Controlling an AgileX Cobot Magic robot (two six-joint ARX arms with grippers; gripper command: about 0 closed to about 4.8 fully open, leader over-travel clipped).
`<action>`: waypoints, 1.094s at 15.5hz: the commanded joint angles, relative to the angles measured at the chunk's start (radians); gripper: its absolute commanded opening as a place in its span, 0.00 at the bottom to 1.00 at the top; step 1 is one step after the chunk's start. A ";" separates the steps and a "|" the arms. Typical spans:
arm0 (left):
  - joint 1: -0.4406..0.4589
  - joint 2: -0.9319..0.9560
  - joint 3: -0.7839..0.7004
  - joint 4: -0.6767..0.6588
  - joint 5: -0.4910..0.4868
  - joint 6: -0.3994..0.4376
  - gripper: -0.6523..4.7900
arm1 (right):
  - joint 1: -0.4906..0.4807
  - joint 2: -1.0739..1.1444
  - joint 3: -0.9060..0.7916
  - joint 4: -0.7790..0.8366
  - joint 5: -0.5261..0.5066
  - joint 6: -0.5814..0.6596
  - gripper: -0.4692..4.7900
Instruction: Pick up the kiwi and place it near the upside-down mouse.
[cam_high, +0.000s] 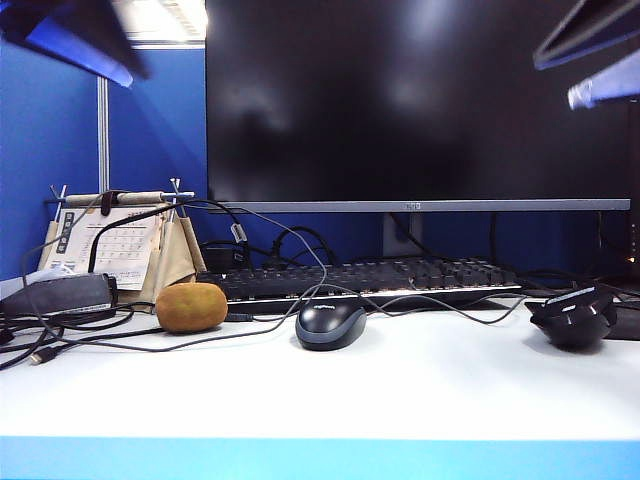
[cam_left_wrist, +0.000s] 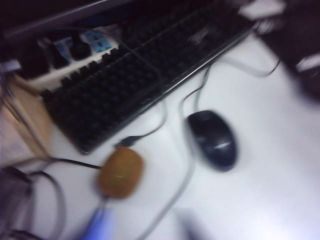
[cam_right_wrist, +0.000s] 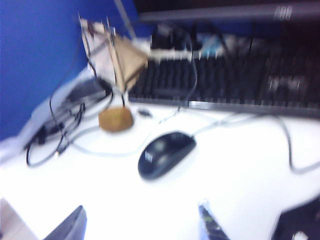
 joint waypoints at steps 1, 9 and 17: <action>0.005 0.224 0.214 -0.300 -0.044 0.168 0.97 | 0.002 -0.005 0.005 -0.026 -0.029 -0.007 0.63; 0.101 0.684 0.518 -0.396 -0.026 0.206 0.97 | 0.029 -0.003 0.005 -0.053 -0.069 0.005 0.63; 0.091 0.782 0.530 -0.308 -0.035 0.187 0.97 | 0.061 -0.002 0.005 -0.046 -0.034 -0.029 0.63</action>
